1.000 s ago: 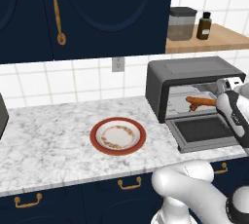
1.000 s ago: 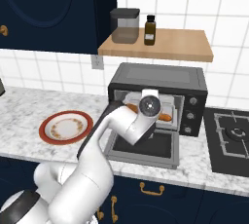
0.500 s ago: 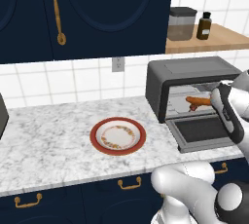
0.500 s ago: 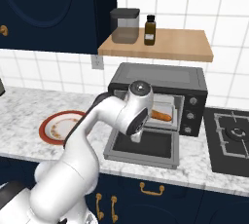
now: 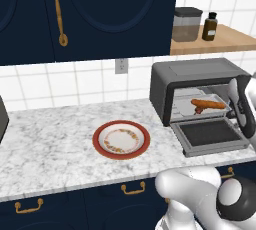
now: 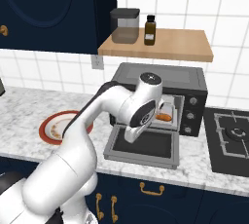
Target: Pick up the kebab skewer and baguette bread, and place them inside the toaster oven. Close the toaster oven door and start by setting the timer.
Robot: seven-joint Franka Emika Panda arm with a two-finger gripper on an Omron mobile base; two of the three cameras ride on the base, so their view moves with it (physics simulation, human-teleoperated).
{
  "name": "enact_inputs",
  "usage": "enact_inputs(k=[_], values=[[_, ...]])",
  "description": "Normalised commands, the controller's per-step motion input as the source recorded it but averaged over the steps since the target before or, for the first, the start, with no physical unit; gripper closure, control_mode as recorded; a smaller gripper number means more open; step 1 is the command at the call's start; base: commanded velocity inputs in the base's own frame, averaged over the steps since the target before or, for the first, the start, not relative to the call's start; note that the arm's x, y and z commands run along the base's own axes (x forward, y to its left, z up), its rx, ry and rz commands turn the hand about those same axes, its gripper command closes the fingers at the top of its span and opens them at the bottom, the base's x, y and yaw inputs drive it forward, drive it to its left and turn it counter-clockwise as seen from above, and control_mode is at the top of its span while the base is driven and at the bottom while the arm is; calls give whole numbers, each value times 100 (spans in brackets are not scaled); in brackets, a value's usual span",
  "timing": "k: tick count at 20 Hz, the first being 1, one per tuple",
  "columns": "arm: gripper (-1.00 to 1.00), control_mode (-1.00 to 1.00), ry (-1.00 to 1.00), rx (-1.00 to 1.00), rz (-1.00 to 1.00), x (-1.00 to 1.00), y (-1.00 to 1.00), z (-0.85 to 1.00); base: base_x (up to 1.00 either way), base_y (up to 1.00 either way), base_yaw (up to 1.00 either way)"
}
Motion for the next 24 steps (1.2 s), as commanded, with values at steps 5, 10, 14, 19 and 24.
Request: enact_inputs(k=[5,10,14,19,24], values=[[-100,-100,13,-4,-86,-13,0,-32,0,0,0],[-100,-100,19,-12,-75,25,-1,-42,0,0,0],[-100,-100,8,-1,-52,21,-7,-13,0,0,0],[-100,-100,2,0,-37,73,-5,0,0,0,0],[-100,-100,0,0,-24,31,-38,-19,0,0,0]])
